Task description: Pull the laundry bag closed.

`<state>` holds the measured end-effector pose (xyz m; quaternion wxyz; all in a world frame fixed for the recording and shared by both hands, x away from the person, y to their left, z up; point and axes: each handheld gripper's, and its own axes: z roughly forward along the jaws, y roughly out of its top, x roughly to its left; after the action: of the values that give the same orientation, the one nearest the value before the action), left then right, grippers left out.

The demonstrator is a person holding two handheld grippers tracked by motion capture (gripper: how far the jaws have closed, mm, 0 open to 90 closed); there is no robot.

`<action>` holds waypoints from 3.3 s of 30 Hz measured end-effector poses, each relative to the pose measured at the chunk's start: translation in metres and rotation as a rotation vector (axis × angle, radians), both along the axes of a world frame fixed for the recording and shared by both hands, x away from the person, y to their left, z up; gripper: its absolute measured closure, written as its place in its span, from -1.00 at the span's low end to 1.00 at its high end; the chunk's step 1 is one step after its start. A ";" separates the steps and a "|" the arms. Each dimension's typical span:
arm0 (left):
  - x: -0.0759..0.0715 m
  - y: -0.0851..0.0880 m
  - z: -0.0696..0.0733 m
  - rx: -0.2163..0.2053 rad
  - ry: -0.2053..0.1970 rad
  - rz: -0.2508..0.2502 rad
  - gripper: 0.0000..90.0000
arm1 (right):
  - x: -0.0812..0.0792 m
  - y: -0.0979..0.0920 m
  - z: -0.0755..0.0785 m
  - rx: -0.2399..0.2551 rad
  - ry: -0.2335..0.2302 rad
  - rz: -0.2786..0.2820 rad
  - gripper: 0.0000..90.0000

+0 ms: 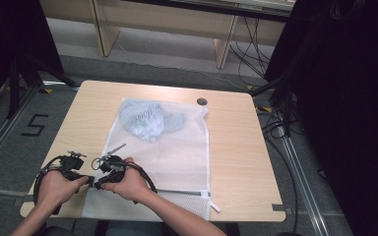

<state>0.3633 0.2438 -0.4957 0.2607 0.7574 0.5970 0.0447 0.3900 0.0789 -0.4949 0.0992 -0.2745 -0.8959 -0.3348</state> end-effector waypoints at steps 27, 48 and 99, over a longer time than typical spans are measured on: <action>-0.003 -0.003 0.001 0.046 -0.008 -0.050 0.99 | -0.003 0.003 0.002 -0.068 0.024 -0.024 0.93; -0.003 -0.003 0.001 0.057 -0.016 -0.078 0.99 | -0.009 -0.001 0.007 -0.110 -0.016 -0.058 0.93; -0.003 -0.003 0.000 0.050 -0.035 -0.075 0.99 | -0.015 -0.023 0.022 -0.124 -0.063 -0.050 0.93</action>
<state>0.3600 0.2407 -0.4956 0.2535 0.7847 0.5621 0.0630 0.3752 0.0557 -0.4733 0.0451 -0.2918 -0.9105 -0.2894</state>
